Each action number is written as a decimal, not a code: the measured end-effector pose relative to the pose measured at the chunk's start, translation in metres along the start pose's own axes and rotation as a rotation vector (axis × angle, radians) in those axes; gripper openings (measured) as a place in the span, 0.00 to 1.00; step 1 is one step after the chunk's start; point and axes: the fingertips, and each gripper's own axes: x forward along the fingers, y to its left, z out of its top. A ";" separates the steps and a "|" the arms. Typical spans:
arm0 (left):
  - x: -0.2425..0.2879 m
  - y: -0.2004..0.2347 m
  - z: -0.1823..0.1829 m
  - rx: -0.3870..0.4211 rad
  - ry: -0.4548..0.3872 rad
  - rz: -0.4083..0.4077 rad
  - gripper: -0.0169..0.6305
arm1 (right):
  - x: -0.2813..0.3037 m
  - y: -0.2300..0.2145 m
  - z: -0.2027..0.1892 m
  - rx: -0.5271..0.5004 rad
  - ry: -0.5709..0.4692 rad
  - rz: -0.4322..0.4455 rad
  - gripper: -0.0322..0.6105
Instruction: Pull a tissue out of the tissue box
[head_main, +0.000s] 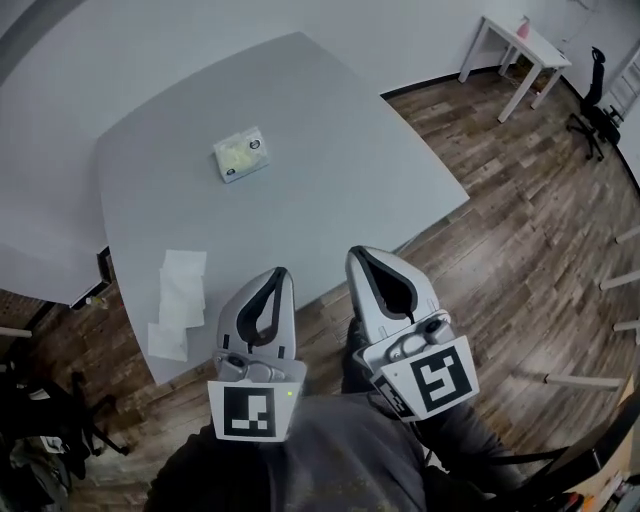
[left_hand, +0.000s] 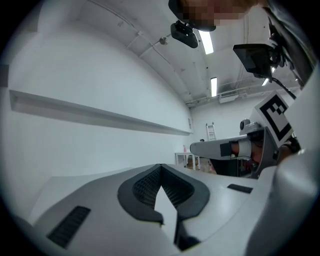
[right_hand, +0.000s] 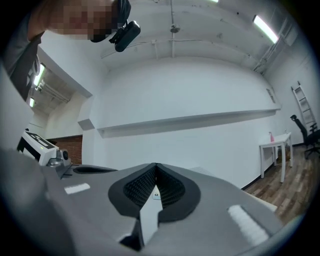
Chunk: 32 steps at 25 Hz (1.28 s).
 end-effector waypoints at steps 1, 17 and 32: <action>0.017 0.002 0.001 -0.006 0.002 0.026 0.02 | 0.012 -0.012 -0.005 0.008 0.016 0.030 0.05; 0.136 0.073 0.004 -0.023 0.035 0.375 0.02 | 0.159 -0.085 -0.017 0.015 0.098 0.400 0.05; 0.232 0.186 -0.065 -0.119 0.120 0.395 0.02 | 0.306 -0.079 -0.105 0.069 0.270 0.509 0.05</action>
